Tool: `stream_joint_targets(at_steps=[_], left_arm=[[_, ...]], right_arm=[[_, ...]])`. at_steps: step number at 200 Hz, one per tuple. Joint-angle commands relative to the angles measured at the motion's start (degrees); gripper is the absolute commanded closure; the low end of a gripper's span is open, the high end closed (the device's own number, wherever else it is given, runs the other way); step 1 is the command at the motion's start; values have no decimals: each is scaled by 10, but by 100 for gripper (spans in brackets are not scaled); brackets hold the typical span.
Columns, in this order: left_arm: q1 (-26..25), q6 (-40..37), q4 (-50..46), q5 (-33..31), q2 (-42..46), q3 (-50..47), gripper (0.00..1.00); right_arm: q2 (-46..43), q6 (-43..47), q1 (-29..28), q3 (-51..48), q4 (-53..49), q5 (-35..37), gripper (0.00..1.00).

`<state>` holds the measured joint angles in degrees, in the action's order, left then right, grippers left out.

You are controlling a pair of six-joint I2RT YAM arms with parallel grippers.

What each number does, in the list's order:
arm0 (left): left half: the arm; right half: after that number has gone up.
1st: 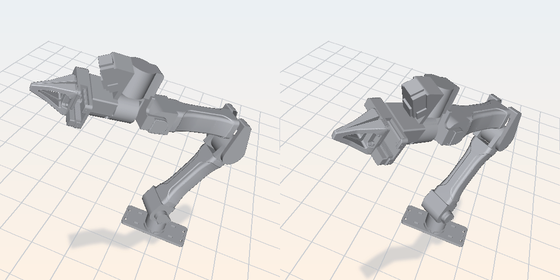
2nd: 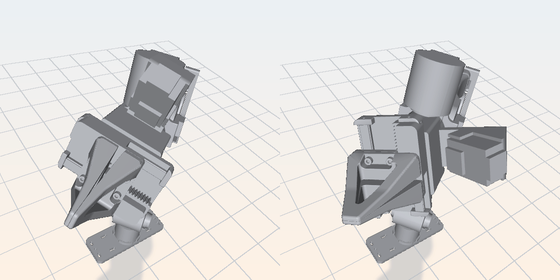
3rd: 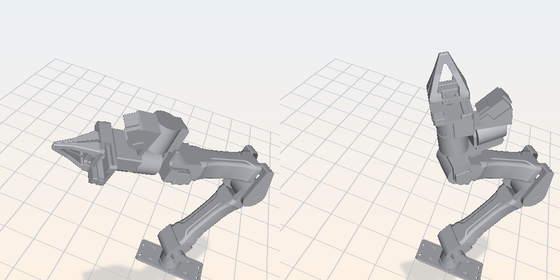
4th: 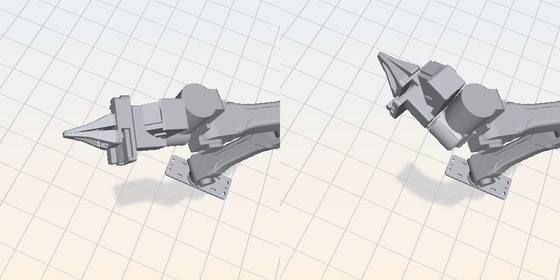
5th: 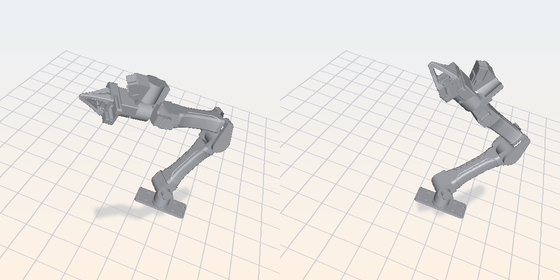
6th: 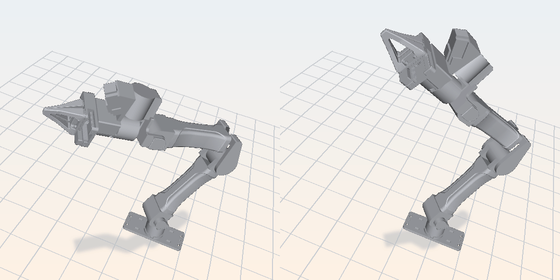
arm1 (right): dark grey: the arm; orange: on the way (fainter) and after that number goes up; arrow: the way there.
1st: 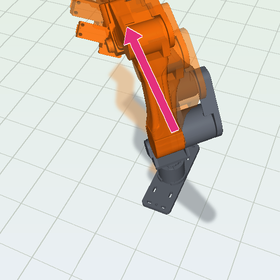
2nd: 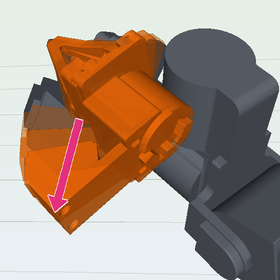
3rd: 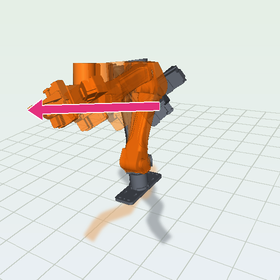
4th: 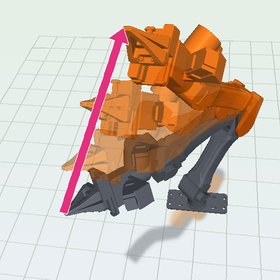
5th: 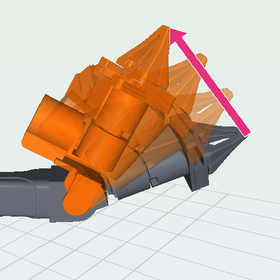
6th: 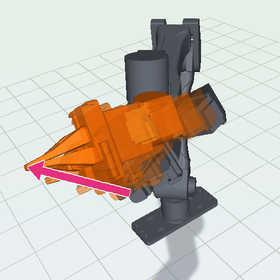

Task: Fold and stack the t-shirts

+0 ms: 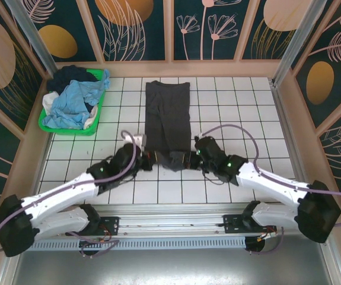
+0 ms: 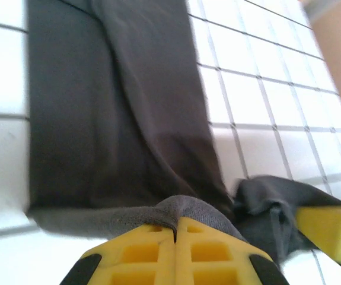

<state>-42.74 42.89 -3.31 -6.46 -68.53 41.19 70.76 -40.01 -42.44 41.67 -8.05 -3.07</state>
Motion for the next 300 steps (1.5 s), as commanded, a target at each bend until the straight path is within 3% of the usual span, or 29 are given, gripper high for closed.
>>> stream_joint_targets(at_steps=[1, 43, 81, 118, 170, 300], left_arm=[[48, -44, 10, 18, -96, 59, 100], [116, -56, 26, 67, -244, 142, 100], [165, -53, 53, 114, -322, 189, 100], [173, -71, 28, 144, -408, 272, 100], [211, -75, 25, 164, -446, 301, 100], [221, -76, 7, 173, -437, 343, 100]], right_arm=[[61, 63, 58, 39, 64, -56, 99], [232, 108, 135, 148, 112, -186, 99], [347, 130, 163, 258, 71, -191, 99], [402, 139, 181, 312, 59, -206, 94], [487, 136, 204, 404, 27, -232, 92], [478, 113, 227, 426, 57, -261, 92]])
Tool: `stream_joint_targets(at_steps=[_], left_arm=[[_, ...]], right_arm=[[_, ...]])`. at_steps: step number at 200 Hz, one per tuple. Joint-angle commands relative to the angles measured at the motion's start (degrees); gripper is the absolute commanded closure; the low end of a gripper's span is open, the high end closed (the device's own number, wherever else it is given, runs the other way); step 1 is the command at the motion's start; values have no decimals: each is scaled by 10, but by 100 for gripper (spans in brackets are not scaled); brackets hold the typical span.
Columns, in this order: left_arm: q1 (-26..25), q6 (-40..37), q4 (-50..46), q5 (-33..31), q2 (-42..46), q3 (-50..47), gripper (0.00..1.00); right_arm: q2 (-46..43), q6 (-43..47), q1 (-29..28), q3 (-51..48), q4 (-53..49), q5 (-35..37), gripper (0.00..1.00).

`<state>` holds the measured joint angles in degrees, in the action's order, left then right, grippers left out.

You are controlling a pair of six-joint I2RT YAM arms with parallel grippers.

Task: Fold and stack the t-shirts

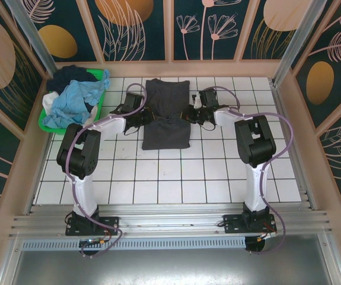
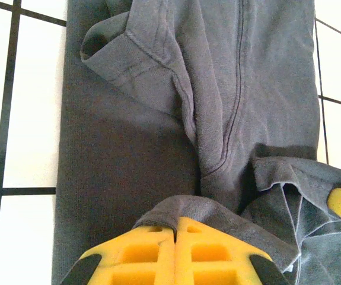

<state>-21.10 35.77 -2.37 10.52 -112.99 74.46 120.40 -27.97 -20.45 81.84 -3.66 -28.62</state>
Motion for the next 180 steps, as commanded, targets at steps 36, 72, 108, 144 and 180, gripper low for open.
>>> stream_joint_targets(at_steps=[36, 72, 108, 144, 180], left_arm=[[5, -7, -17, -24, 14, 18, 100], [5, 0, -13, -16, 12, 27, 100], [8, -10, -41, -41, -13, 66, 100], [25, 2, -33, -25, -49, 91, 100], [36, -6, -57, -16, -102, 141, 80]], right_arm=[[-24, -14, 7, 26, 26, -8, 92], [-21, -14, 10, 45, 12, 2, 93], [-5, -10, 14, 69, 4, 11, 92], [51, -4, 25, 129, -19, 5, 92], [109, 10, 29, 199, -64, -4, 87]])
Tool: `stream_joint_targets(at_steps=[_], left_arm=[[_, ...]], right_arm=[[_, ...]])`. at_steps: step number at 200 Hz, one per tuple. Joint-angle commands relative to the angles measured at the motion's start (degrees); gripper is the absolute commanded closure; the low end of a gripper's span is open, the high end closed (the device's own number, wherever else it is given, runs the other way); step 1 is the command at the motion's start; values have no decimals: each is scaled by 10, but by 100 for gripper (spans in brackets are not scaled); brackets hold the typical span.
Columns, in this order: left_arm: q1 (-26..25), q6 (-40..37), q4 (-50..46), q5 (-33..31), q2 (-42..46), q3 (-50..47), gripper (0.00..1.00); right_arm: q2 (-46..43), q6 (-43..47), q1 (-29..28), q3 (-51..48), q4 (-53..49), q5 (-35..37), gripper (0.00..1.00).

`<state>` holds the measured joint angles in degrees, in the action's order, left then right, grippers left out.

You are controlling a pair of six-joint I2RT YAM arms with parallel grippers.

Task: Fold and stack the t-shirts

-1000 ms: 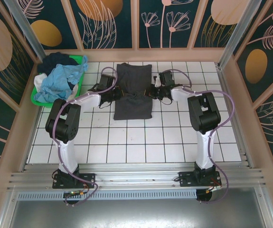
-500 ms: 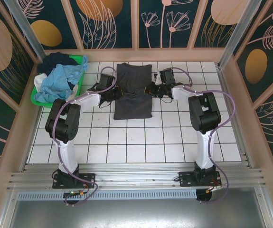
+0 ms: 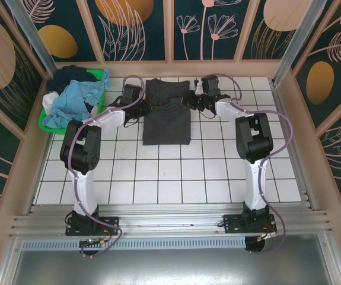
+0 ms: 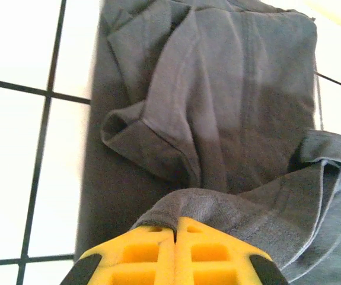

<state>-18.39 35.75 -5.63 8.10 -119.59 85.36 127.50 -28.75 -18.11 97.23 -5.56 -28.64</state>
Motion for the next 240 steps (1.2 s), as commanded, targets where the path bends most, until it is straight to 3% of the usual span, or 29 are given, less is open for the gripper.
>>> stream_joint_targets(at_steps=[1, 41, 56, 65, 96, 118, 144, 177, 210, 240], left_arm=[[9, -6, -25, 9, -37, 34, 80], [15, -43, -50, -9, -40, 69, 57], [14, -66, -72, -32, -24, 88, 49], [15, -77, -82, -43, -9, 91, 45], [13, -81, -35, -35, 73, 5, 45], [-3, -83, 18, 10, 98, -68, 51], [-18, -89, 35, 58, 65, -85, 67], [-17, -98, 17, 91, 1, -15, 68], [-15, -103, -61, 21, -53, 108, 64], [-15, -94, -53, -6, -24, 105, 62]], right_arm=[[39, 18, 6, 46, -47, -3, 86], [48, 33, 10, 97, -100, 17, 70], [39, 43, 7, 127, -141, 54, 57], [26, 49, 2, 136, -161, 89, 55], [-40, 44, -33, 60, -144, 204, 55], [-64, 28, -65, -25, -67, 187, 56], [-49, -5, -70, -78, 18, 127, 59], [18, -5, -59, -1, 3, 104, 64], [61, -8, -44, 73, 6, 73, 67], [108, -12, -40, 145, -15, 61, 67]])
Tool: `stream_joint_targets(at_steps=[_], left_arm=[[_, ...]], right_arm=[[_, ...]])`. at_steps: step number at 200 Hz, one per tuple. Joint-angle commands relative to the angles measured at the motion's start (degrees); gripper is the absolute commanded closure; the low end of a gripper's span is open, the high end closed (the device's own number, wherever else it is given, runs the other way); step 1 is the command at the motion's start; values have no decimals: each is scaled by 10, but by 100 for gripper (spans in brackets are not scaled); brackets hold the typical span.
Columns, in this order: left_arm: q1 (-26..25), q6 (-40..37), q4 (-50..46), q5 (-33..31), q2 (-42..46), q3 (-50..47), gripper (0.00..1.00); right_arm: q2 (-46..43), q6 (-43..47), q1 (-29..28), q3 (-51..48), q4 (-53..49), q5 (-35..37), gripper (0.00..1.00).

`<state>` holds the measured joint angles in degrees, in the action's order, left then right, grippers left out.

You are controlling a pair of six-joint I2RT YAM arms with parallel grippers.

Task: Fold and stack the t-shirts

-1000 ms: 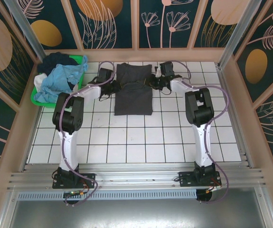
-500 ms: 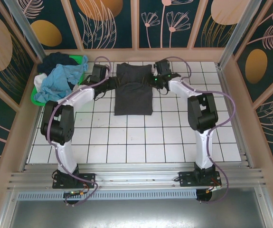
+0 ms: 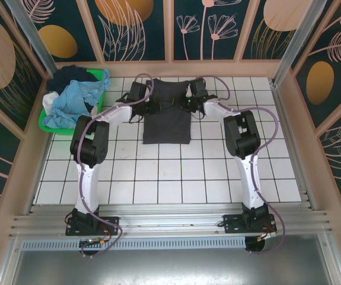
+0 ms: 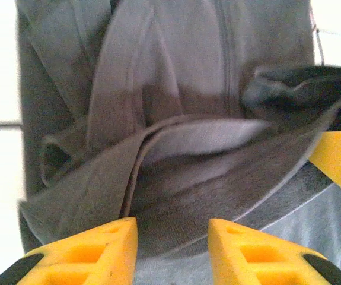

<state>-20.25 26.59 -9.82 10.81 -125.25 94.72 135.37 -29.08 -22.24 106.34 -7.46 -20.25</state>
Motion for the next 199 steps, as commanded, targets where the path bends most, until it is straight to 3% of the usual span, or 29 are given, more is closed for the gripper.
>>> stream_joint_targets(at_steps=[1, 50, 76, 99, 129, 152, 169, 199], left_arm=[[4, -2, -9, -33, 33, 10, 62], [3, -2, 10, -56, 79, -58, 62], [-10, -10, 18, -70, 116, -104, 60], [-28, -7, 38, -70, 146, -179, 56], [-30, 14, 82, -56, 168, -274, 53], [-30, 15, 85, -59, 170, -295, 54], [-30, 12, 78, -61, 162, -285, 59], [-30, 12, 75, -67, 150, -262, 67]], right_arm=[[31, -10, 2, 56, 4, -23, 67], [122, -11, 15, 203, -67, -28, 67], [102, -2, 14, 224, -104, -21, 66], [22, 22, 0, 143, -107, 27, 62], [-104, 25, -20, -81, -22, 78, 58], [-162, 13, -28, -209, 20, 103, 59], [-184, 12, -34, -266, 48, 101, 58], [-190, 16, -49, -281, 25, 125, 57]])
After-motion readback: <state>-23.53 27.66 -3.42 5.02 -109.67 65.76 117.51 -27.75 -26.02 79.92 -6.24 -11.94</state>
